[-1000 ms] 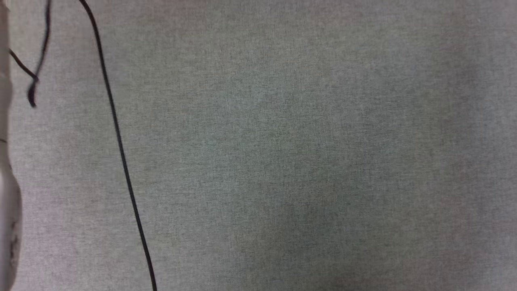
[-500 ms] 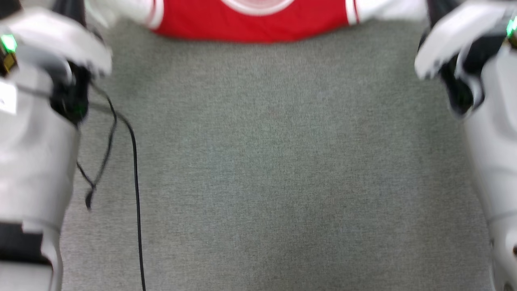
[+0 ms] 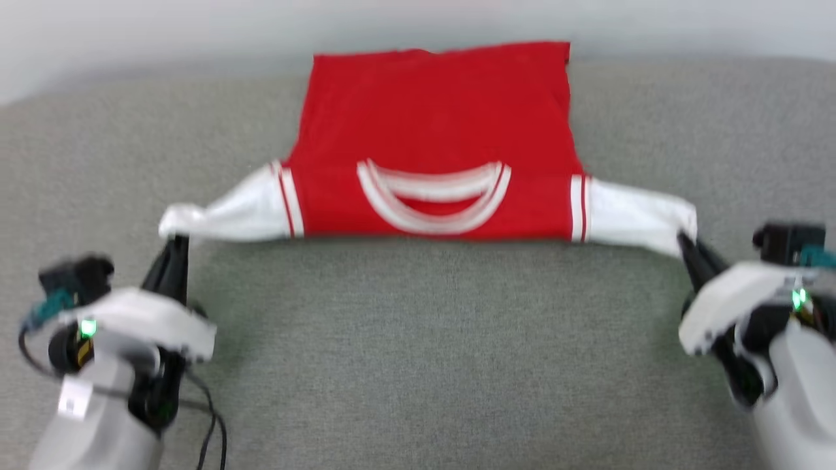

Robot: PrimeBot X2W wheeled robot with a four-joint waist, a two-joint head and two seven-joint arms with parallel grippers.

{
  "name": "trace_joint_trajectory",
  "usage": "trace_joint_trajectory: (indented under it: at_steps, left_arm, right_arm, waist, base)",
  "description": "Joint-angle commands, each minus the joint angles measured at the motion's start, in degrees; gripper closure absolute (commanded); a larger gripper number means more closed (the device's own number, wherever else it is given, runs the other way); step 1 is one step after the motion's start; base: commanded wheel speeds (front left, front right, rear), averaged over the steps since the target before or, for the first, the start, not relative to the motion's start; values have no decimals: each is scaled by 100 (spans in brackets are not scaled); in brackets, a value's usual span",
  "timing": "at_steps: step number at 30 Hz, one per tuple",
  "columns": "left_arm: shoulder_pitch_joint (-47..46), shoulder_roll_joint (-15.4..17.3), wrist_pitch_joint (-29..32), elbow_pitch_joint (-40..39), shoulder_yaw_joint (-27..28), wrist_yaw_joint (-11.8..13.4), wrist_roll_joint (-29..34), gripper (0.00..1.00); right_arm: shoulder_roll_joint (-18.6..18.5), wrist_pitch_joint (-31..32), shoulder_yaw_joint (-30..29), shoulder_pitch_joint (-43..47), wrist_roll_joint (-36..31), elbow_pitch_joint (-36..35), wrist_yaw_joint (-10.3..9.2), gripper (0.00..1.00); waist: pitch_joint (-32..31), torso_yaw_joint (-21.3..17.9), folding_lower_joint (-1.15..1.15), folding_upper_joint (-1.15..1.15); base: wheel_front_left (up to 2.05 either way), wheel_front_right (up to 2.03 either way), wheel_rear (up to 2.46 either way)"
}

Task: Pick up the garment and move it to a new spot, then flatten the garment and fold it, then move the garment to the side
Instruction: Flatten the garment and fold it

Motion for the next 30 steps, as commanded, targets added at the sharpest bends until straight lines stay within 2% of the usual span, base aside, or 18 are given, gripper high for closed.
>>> trace_joint_trajectory:
  at_steps: [1,6,7,14,23,24,25,26,27,28,30]
  left_arm:
    - [504,-1,-38,-255,147,116,31,100]
    - [1339,1,-35,-643,191,290,12,100]
    - [1715,-28,6,-843,162,395,-9,100]
    - [2760,-34,188,-1436,165,725,-160,100]
    - [3824,58,402,-2412,102,1182,-126,100]
    - [3890,73,423,-2516,86,1225,-97,100]
    - [3927,93,450,-2595,68,1259,-83,100]
    - [3958,99,471,-2684,34,1275,-62,100]
    - [3972,106,492,-2764,-10,1272,-36,100]
    - [3961,112,511,-2831,-52,1260,4,100]
    - [3906,103,533,-2937,-126,1240,52,100]
  right_arm:
    - [-10,90,-135,528,-99,-201,-7,100]
    - [123,317,-391,1387,-176,-663,-7,100]
    - [236,434,-534,1831,-227,-946,-7,100]
    - [580,776,-990,3031,-523,-1877,-7,100]
    - [946,1218,-1514,4459,-850,-2891,-7,100]
    - [969,1243,-1522,4542,-866,-2942,-7,96]
    - [981,1243,-1523,4588,-909,-2980,-7,74]
    - [994,1265,-1507,4619,-910,-3001,-7,58]
    - [1011,1273,-1488,4634,-885,-3009,-7,35]
    - [1020,1240,-1464,4602,-881,-3031,-7,0]
    - [1029,1133,-1408,4438,-822,-3082,-6,0]
  waist:
    - [-418,29,1,0]
    - [-716,50,1,0]
    - [-854,75,1,0]
    - [-1178,118,1,0]
    - [-1333,233,1,0]
    - [-1331,243,1,0]
    - [-1326,252,1,0]
    - [-1322,262,1,0]
    - [-1317,273,1,0]
    - [-1311,285,1,0]
    - [-1297,305,1,0]
  base:
    - [0,0,0]
    - [0,0,0]
    - [0,0,0]
    - [0,0,0]
    - [0,0,0]
    - [0,0,0]
    - [0,0,0]
    - [0,0,0]
    - [0,0,0]
    - [0,0,0]
    - [0,0,0]
